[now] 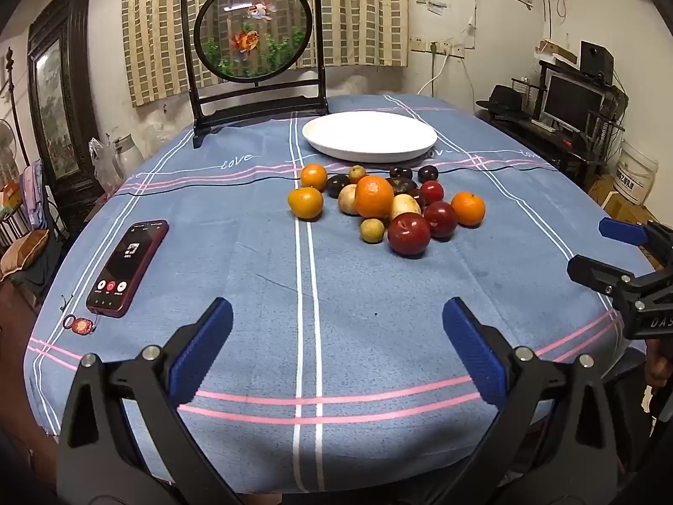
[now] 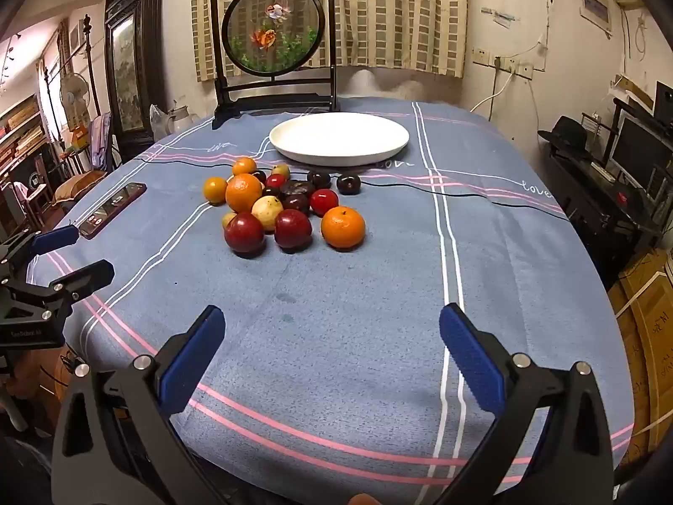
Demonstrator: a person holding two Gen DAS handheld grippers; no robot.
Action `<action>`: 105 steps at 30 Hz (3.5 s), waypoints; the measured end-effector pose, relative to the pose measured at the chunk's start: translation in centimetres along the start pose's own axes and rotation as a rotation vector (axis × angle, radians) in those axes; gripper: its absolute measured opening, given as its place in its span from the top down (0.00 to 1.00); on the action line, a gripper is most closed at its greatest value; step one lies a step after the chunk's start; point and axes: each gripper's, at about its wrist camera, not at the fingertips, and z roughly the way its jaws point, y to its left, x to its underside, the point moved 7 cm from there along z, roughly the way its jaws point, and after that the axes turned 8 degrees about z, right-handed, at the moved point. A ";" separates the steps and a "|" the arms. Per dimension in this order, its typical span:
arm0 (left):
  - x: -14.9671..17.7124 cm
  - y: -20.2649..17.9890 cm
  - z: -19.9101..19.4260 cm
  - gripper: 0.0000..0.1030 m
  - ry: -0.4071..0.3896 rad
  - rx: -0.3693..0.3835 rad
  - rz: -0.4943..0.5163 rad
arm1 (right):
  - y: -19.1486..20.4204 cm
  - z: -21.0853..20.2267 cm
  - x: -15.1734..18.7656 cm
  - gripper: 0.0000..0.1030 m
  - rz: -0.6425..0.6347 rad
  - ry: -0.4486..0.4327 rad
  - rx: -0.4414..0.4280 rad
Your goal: Organize fruits
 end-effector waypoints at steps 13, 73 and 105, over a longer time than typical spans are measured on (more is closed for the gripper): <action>0.4 0.3 0.0 0.02 0.006 0.007 -0.005 | -0.1 0.3 0.6 0.01 0.002 0.012 0.007; 0.8 0.1 0.4 0.02 0.023 -0.009 -0.004 | 0.0 0.3 0.5 0.01 0.003 0.035 0.020; 0.0 2.5 5.4 0.02 0.081 0.057 -0.049 | -0.8 3.3 -1.6 0.03 0.040 0.020 -0.108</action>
